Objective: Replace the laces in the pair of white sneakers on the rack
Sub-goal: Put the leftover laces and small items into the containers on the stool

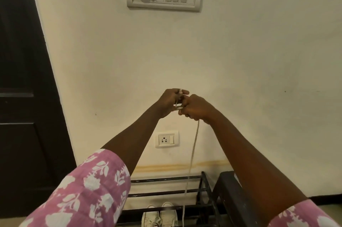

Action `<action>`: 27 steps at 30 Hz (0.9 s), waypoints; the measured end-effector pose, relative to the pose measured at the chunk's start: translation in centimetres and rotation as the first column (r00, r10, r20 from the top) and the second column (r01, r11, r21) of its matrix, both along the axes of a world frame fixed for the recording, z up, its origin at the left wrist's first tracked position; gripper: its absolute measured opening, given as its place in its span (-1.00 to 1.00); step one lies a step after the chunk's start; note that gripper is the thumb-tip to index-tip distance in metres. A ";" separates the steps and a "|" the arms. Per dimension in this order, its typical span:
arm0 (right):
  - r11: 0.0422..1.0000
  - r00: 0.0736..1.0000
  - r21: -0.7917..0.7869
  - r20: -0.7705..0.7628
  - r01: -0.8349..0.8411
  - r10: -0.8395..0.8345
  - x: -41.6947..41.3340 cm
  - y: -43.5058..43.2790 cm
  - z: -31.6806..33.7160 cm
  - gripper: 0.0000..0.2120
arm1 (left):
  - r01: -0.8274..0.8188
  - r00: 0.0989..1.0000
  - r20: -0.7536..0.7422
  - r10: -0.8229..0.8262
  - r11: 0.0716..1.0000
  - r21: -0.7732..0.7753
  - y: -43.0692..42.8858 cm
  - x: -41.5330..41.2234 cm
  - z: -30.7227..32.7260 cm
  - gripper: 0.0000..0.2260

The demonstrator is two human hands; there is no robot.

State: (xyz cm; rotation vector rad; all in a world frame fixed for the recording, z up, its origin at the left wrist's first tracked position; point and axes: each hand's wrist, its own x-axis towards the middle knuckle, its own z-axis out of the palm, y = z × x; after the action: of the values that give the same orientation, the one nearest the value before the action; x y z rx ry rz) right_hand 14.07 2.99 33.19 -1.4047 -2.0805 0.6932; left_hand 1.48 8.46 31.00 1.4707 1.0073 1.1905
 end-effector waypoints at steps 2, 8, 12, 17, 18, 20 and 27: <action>0.998 0.998 0.040 0.049 0.042 -0.044 0.5 0.3 1.1 -0.91 | 0.123 0.975 -0.183 -0.123 0.992 -0.009 -0.4 -0.1 -0.2 -0.79; 0.984 0.992 0.136 0.015 0.119 -0.122 2.5 1.8 2.4 -0.90 | 0.275 0.943 -0.130 -0.306 0.938 -0.209 -1.2 -0.4 -0.1 -0.67; 0.972 0.969 0.176 -0.218 0.157 -0.117 3.4 3.0 1.2 -0.89 | 0.317 0.948 0.067 -0.311 0.901 -0.296 -1.3 -0.6 -0.5 -0.72; 0.957 0.804 0.075 -0.563 0.279 -0.190 2.8 3.6 -2.1 -0.88 | 0.406 0.902 0.280 -0.329 0.867 -0.290 -1.4 -0.3 -0.2 -0.65; 0.962 0.777 0.017 -0.594 0.272 -0.209 2.5 3.5 -2.8 -0.88 | 0.401 0.897 0.304 -0.320 0.878 -0.261 -1.4 -0.1 -0.1 -0.70; 0.974 0.758 -0.096 -0.614 0.205 -0.220 2.0 3.3 -3.9 -0.86 | 0.359 0.892 0.370 -0.261 0.905 -0.227 -1.3 0.4 0.2 -0.76; 0.982 0.945 -0.158 -0.294 0.099 -0.143 0.6 1.8 -3.9 -0.88 | 0.059 0.901 0.433 0.015 0.986 -0.157 -0.3 1.5 -0.6 -0.74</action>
State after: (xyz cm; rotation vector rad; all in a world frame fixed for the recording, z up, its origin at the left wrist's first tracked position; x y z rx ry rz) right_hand 14.66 4.75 29.25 -1.3885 -1.7200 0.9552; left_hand 3.01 8.19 30.41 1.0190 0.7572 1.3097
